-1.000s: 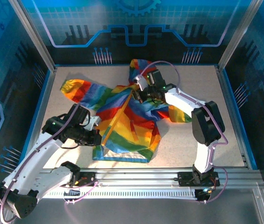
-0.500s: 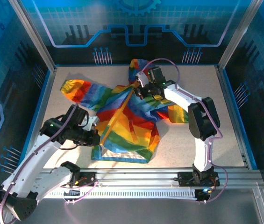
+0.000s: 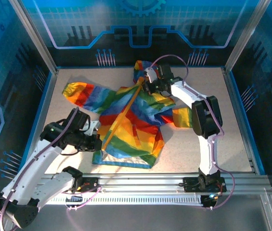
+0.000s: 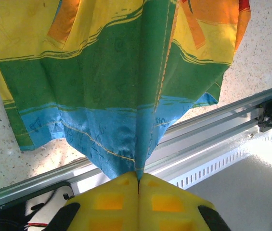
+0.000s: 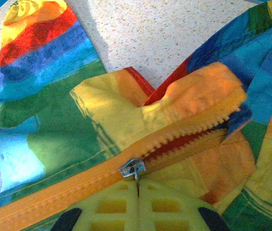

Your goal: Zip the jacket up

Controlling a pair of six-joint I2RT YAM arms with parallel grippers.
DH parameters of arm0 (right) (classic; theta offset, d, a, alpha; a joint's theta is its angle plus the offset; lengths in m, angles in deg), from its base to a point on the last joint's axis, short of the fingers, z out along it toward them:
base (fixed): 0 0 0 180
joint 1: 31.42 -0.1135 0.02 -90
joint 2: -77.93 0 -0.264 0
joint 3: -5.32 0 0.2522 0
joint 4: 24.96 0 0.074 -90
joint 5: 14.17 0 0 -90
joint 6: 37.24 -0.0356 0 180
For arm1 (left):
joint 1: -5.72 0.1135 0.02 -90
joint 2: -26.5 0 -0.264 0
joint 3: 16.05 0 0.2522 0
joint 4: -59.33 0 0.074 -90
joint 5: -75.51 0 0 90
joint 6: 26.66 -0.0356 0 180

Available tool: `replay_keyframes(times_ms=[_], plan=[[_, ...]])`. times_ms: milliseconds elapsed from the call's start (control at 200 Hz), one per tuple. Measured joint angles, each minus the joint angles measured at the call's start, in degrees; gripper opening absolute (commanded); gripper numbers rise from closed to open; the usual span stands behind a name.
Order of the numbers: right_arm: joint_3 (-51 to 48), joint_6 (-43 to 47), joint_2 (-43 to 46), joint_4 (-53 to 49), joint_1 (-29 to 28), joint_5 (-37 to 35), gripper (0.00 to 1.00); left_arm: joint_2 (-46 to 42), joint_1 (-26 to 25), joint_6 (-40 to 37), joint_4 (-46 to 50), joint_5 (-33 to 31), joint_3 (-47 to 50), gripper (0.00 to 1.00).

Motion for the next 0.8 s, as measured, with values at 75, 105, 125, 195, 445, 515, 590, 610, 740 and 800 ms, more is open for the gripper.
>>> replay_keyframes(times_ms=[75, 105, 125, 195, 445, 515, 590, 610, 740, 800], plan=[[1.55, -0.02, -1.11, -0.20, 0.35, 0.04, 0.00, -0.31, 0.00, 0.26, 0.31, -0.13, 0.00, 0.00], [2.12, -0.04, -1.55, -0.17, 0.48, 0.17, 0.00, -0.35, 0.00, 0.28, 0.42, -0.13, 0.00, 0.00], [2.54, -0.07, -1.84, -0.17, 0.57, 0.17, 0.00, -0.35, 0.00, 0.28, 0.50, -0.13, 0.00, 0.00], [3.87, -0.22, -2.93, -0.15, 0.83, 0.83, 0.00, -0.35, 0.00, 0.48, 0.52, -0.13, 0.00, 0.00], [8.46, -0.66, -6.25, -0.48, 2.05, 0.85, 0.00, -0.37, 0.00, 1.73, 0.66, -0.04, 0.52, 0.00], [9.46, -0.66, -6.86, -0.57, 2.40, 0.87, 0.00, -0.42, 0.00, 2.16, -0.46, 0.46, 1.81, 0.00], [10.47, -0.66, -7.43, -0.92, 2.67, 0.83, 0.00, -0.39, 0.00, 3.08, -2.10, 1.40, 3.56, 0.00], [10.67, -0.66, -7.52, -0.96, 2.71, 0.79, 0.00, -0.37, 0.00, 3.21, -2.45, 1.57, 3.93, 0.00], [12.26, -0.63, -8.24, -1.86, 3.10, 0.81, 0.00, 0.04, 0.00, 3.56, -4.83, 2.54, 5.92, 0.00], [13.11, -0.66, -8.57, -2.19, 3.26, 0.81, 0.00, 0.39, 0.00, 3.74, -5.77, 2.84, 6.47, 0.00]])
